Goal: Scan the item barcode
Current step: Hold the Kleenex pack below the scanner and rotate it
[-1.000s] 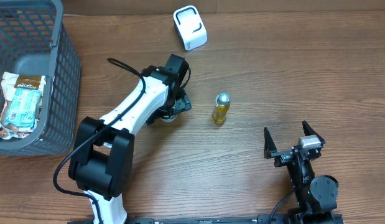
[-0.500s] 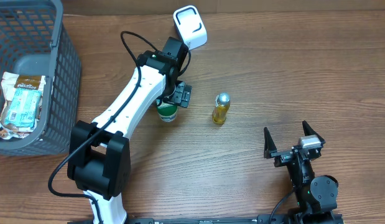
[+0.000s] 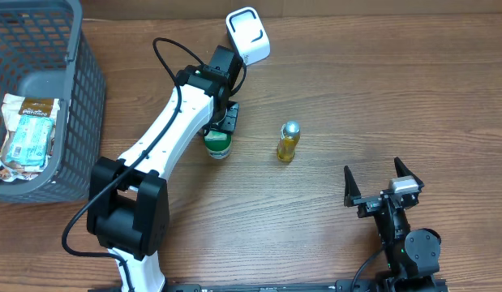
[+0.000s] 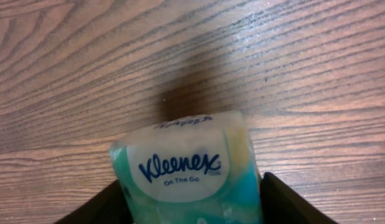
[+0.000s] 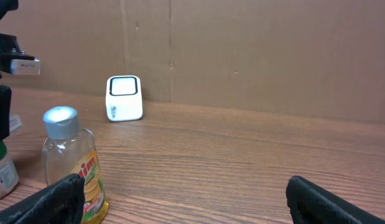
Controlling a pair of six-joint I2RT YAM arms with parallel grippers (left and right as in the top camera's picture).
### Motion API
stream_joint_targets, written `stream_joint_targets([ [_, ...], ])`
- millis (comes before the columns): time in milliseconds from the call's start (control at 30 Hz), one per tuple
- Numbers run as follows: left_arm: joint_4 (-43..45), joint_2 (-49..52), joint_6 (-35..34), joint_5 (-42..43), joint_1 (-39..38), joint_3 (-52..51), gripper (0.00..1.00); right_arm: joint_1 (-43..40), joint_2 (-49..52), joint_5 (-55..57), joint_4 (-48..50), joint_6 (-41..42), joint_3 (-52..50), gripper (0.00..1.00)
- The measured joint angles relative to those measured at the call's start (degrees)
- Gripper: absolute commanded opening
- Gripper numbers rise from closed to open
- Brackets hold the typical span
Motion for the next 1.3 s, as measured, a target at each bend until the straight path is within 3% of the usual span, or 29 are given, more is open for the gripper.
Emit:
stream_joint_targets([
  [767, -8.83, 0.0, 3.3, 5.86, 0.0, 1.4, 0.5, 0.0, 0.0, 0.0, 0.0, 0.0, 0.0, 1.0],
  [833, -9.51, 0.0, 3.61, 6.03, 0.0, 1.4, 0.56, 0.0, 0.0, 0.0, -0.02, 0.0, 0.0, 1.0],
  [900, -9.92, 0.0, 3.91, 6.16, 0.0, 1.4, 0.77, 0.02, 0.0, 0.02, -0.02, 0.0, 0.0, 1.0],
  [1033, -9.86, 0.0, 5.22, 6.19, 0.0, 1.4, 0.95, 0.02, 0.0, 0.0, -0.02, 0.02, 0.0, 1.0],
  [1300, -7.1, 0.0, 9.88, 6.14, 0.0, 1.44, 0.99, 0.02, 0.0, 0.0, -0.02, 0.0, 0.0, 1.0],
])
